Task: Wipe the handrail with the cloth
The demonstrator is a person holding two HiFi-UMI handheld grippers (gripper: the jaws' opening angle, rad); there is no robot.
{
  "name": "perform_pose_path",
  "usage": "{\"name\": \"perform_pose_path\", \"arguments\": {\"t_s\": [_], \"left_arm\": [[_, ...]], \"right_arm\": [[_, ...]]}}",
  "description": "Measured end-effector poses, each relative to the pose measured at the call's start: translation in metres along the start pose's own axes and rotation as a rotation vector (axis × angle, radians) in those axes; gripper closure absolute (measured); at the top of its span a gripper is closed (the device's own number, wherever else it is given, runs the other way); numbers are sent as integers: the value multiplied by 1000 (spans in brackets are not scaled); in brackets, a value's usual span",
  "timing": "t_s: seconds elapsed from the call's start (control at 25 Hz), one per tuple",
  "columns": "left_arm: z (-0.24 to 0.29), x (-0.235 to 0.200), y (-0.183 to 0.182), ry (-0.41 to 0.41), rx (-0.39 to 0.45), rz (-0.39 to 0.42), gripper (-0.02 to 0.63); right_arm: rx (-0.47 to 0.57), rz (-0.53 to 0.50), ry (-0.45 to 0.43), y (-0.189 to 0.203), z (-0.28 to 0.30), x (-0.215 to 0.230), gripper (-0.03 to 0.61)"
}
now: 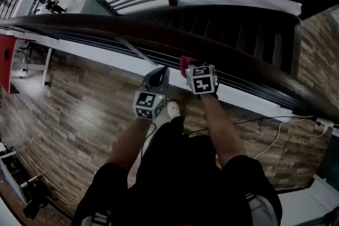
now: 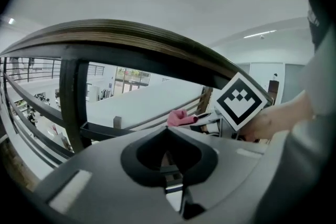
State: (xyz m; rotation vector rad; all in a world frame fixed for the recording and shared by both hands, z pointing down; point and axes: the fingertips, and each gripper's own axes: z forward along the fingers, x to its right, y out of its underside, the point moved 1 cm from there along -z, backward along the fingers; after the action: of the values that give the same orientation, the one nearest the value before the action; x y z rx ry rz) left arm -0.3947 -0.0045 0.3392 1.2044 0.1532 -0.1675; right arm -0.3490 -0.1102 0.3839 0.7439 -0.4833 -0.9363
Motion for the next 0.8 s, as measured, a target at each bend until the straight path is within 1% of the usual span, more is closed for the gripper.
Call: {"name": "perform_pose_path", "arguments": {"t_s": [0.16,0.4,0.6,0.8], "left_arm": [[15,20,0,40,-12,28,615],[28,29,0,60,-28,21,615],[36,43,-4,82,-17,37,615],[46,62,1,105,-34,40,615]], "right_arm": [[9,11,24,8,-7,13,528],[19,46,56,17,-21,29,528],[26,84,90,28,-37,51,528],[24,100,123,43,-52,73,528]]}}
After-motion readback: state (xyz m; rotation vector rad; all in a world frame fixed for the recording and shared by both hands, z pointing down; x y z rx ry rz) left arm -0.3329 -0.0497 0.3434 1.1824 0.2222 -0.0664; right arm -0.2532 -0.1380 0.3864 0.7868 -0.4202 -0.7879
